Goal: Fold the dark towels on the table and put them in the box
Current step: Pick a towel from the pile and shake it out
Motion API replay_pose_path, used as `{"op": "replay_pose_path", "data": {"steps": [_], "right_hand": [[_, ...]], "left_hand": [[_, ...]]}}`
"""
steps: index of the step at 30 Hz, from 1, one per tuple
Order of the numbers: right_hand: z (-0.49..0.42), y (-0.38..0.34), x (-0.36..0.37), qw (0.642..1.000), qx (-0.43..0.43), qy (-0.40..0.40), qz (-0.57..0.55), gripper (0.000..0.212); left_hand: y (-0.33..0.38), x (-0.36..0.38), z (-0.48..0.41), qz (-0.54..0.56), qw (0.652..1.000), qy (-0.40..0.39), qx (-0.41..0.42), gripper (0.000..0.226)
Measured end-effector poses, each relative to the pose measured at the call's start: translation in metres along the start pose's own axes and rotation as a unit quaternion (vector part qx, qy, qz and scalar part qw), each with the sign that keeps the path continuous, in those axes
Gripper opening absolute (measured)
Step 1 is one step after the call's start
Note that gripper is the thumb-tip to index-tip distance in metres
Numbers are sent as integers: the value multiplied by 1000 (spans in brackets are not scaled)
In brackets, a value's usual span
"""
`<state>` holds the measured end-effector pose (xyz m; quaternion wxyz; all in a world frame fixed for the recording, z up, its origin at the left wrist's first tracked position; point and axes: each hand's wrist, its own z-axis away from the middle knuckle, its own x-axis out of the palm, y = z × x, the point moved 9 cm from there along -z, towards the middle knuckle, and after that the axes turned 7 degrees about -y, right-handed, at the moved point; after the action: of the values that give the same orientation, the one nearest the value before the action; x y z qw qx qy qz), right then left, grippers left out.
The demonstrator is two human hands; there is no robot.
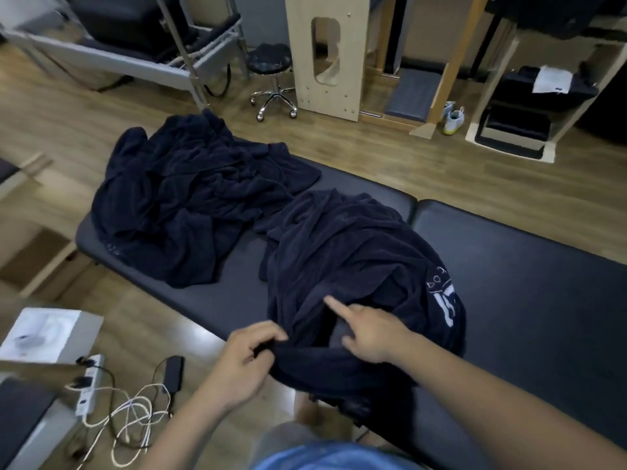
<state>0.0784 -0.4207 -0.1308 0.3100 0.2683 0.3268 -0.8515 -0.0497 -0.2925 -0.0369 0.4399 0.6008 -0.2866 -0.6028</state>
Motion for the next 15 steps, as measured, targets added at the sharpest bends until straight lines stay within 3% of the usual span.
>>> {"op": "replay_pose_path", "data": {"steps": [4,7,11,13,15], "right_hand": [[-25,35,-33,991,126,14,36,93],[-15,77,-58,964,240,65,95,71],[14,118,-90,936,320,126,76,35],[28,127,-107,927,335,161,51,41],[44,136,-123,920,339,196,13,47]], "left_hand": [[-6,-37,10,80,995,43,-46,40],[14,-67,24,105,991,78,-14,40],[25,-100,41,64,991,118,17,45],[30,-108,41,26,991,127,30,43],[36,-118,37,1,987,154,39,59]]}}
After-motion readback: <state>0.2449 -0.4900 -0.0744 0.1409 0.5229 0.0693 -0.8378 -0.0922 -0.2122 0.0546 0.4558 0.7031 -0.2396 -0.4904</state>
